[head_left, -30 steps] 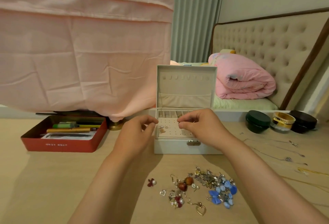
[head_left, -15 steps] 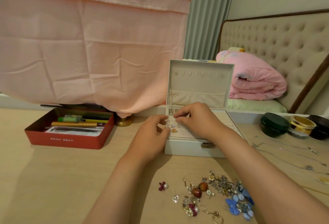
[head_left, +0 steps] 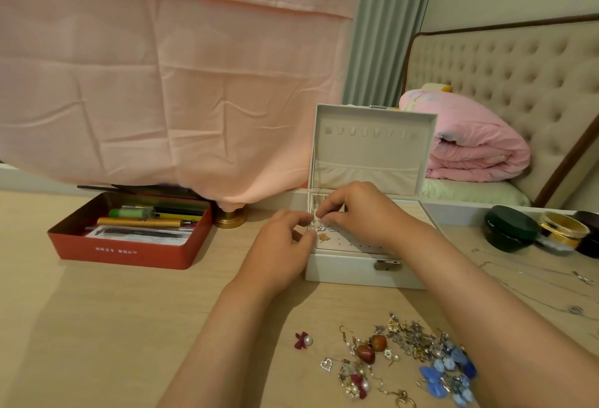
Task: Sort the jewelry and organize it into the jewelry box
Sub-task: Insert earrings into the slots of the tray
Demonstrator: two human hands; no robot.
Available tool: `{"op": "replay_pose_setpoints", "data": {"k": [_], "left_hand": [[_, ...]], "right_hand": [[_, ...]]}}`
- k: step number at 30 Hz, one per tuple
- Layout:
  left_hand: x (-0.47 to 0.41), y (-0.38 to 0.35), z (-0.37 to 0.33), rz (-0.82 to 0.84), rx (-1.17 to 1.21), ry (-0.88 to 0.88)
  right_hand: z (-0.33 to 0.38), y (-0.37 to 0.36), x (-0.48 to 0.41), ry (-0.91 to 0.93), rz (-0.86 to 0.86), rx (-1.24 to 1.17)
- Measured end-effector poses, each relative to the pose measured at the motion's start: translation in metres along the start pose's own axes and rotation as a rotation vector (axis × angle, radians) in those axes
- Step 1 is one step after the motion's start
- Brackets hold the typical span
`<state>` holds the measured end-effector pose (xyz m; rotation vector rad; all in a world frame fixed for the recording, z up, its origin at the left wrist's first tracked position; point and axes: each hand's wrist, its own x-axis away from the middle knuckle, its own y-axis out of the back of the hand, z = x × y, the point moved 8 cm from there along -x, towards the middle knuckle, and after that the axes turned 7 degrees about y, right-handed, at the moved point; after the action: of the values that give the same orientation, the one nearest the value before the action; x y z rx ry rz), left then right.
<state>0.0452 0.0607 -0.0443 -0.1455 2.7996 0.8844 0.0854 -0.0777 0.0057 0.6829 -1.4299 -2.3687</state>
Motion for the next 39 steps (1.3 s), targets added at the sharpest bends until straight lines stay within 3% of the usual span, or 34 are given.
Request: {"op": "replay_pose_setpoints", "data": {"k": [8,16,29,33,39], "left_hand": [[0.000,-0.001,0.001,0.015,0.001,0.007],[0.006,-0.004,-0.017,-0.006,-0.156,-0.150],[0.006,-0.009,-0.017,0.033,-0.223,-0.145],[0.007,-0.009,-0.019,0.041,-0.223,-0.161],[0.017,0.003,-0.032,-0.025,-0.220,-0.216]], "right_hand": [[-0.007,0.006,0.000,-0.024,-0.028,-0.043],[-0.024,0.010,0.020,-0.080,0.014,-0.086],[-0.020,0.015,0.025,-0.107,-0.050,-0.013],[-0.016,0.010,0.032,-0.086,-0.002,0.000],[-0.001,0.037,0.059,-0.028,-0.174,-0.020]]}}
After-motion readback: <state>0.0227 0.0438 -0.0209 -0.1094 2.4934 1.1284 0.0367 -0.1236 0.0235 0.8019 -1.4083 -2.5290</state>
